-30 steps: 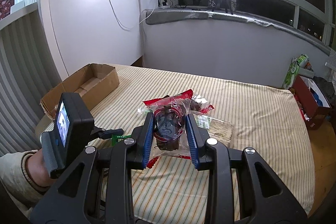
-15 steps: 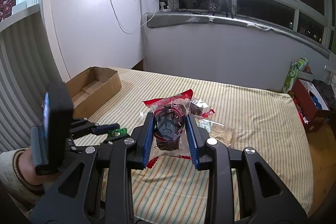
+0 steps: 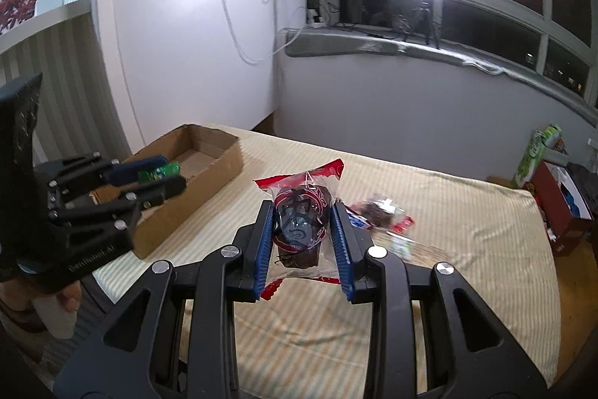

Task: Organize snacks
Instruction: 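Carry the red bag and green packet with both tools over the box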

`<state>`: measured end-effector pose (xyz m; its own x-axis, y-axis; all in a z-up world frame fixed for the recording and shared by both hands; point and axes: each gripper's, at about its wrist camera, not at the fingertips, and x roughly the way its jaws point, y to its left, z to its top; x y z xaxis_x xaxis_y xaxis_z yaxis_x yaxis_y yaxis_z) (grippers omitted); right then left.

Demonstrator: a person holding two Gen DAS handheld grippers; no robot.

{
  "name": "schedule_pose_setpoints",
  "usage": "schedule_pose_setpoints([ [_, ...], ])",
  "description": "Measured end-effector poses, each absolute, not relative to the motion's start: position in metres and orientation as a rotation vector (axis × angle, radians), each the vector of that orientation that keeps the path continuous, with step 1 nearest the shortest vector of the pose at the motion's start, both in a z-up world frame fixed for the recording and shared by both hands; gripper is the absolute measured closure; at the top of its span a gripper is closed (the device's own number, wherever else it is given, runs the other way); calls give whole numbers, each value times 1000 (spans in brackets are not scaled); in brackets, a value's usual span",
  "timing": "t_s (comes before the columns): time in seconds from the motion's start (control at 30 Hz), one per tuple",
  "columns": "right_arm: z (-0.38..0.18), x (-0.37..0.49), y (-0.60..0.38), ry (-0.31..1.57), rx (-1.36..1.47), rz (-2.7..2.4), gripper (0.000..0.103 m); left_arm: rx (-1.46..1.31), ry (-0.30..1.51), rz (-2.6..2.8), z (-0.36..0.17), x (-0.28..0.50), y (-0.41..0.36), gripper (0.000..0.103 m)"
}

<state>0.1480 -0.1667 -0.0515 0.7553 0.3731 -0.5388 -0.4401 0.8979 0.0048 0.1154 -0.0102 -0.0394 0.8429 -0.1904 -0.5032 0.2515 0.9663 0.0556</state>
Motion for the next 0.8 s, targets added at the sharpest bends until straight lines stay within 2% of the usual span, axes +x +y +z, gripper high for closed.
schedule_pose_setpoints([
  [0.8,-61,170,8,583,-269,711,72,-17,500,-11,-46,99,132,77],
])
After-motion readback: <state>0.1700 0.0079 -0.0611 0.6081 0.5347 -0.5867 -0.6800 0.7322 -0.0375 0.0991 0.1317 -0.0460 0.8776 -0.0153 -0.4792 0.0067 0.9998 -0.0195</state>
